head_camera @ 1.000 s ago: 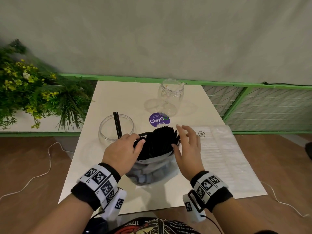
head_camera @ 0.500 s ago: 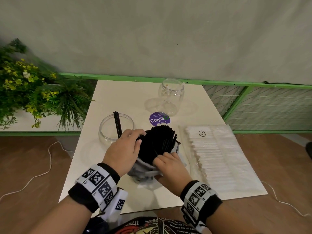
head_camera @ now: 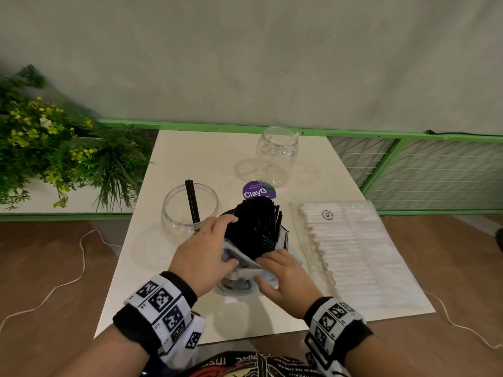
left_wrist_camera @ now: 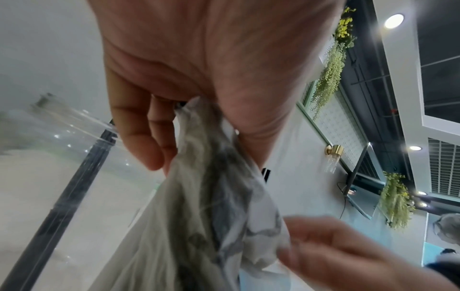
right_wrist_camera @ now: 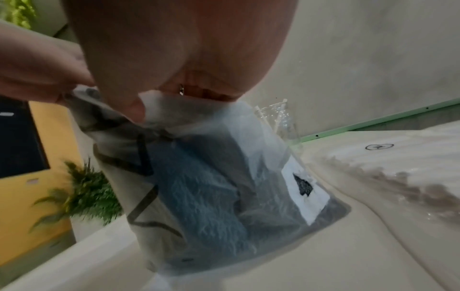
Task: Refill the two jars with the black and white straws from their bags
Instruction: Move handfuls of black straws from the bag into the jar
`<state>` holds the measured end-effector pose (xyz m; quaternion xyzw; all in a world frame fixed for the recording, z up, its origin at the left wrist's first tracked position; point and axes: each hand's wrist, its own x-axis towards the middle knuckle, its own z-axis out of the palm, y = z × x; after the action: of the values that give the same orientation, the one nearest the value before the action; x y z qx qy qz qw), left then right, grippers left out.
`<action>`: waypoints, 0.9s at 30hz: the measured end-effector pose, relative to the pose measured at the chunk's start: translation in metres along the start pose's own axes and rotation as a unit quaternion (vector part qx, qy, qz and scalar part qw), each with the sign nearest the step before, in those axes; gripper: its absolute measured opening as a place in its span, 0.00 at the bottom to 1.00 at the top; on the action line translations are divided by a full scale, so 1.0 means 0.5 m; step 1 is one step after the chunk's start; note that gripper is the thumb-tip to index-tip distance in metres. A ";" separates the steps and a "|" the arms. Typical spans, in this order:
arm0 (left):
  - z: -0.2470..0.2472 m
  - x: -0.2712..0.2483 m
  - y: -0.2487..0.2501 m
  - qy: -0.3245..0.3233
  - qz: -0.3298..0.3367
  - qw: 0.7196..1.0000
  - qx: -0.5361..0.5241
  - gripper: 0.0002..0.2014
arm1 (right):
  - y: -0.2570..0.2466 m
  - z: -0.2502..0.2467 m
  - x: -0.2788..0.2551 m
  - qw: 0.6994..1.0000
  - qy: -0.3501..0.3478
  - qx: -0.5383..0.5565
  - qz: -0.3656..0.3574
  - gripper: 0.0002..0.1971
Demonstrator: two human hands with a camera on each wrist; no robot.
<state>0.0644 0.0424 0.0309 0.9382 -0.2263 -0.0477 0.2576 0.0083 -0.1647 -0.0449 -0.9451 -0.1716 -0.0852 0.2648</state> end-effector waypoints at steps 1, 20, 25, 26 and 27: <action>0.002 0.000 0.001 0.001 0.000 1.000 0.007 0.37 | -0.003 -0.007 0.002 0.999 0.011 0.040 0.018 0.15; 0.009 0.002 -0.003 0.012 0.025 0.999 0.042 0.26 | -0.020 0.022 0.081 0.993 0.057 -0.050 0.091 0.25; 0.012 -0.003 -0.014 0.013 0.030 0.999 0.023 0.26 | -0.020 0.030 0.083 0.992 0.046 -0.053 0.102 0.16; 0.011 -0.004 -0.016 0.015 0.032 0.999 0.022 0.26 | -0.023 0.030 0.079 0.992 0.043 -0.045 0.107 0.14; 0.010 -0.004 -0.017 0.016 0.032 0.999 0.021 0.26 | -0.026 0.029 0.076 0.992 0.045 -0.034 0.113 0.13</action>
<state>0.0647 0.0476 0.0220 0.9363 -0.2530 -0.0192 0.2428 0.0397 -0.1362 -0.0413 -0.9620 -0.0486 -0.1029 0.2481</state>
